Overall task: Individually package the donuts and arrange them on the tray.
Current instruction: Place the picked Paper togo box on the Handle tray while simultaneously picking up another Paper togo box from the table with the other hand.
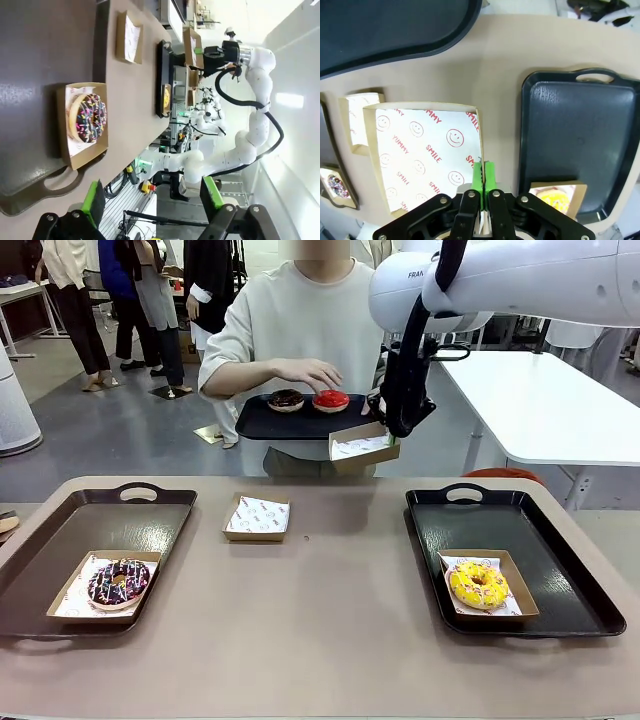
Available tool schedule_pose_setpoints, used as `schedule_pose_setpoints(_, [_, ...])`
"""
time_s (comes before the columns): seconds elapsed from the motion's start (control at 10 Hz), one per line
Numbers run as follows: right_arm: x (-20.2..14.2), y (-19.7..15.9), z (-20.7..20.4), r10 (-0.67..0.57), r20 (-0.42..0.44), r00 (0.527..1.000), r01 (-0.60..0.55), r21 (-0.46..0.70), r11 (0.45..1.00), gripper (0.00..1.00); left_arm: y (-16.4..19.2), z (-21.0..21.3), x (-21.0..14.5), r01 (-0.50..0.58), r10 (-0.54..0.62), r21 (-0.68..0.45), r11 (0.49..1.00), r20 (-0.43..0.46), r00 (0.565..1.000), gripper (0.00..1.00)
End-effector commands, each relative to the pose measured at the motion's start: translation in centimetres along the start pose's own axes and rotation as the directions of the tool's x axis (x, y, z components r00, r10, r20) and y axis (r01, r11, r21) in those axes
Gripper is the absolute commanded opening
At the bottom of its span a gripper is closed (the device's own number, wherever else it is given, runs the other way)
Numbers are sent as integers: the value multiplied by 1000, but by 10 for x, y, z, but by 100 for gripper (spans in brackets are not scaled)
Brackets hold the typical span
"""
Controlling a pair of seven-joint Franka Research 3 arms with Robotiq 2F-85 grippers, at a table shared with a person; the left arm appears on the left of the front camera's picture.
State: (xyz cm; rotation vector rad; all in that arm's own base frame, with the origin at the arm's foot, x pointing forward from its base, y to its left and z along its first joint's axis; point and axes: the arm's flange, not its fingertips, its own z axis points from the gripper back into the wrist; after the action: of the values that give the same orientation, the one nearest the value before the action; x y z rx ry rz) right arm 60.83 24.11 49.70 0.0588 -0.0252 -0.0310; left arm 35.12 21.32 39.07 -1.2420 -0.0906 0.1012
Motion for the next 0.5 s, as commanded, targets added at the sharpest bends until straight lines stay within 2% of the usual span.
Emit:
schedule_pose_setpoints(0.0, [-3, 0, 6, 0, 12, 1000, 0, 4, 1000, 0, -1, 11, -1, -29, 29, 10, 1000, 29, 999, 100])
schedule_pose_setpoints(0.1, [-3, 0, 6, 0, 12, 1000, 0, 4, 1000, 0, -1, 10, -3, -2, 1, 23, 1000, 30, 1000, 100])
schedule_pose_setpoints(0.4, [-3, 0, 6, 0, 12, 1000, 0, 4, 1000, 0, 3, 7, -1, -10, 10, 5, 1000, 15, 1000, 100])
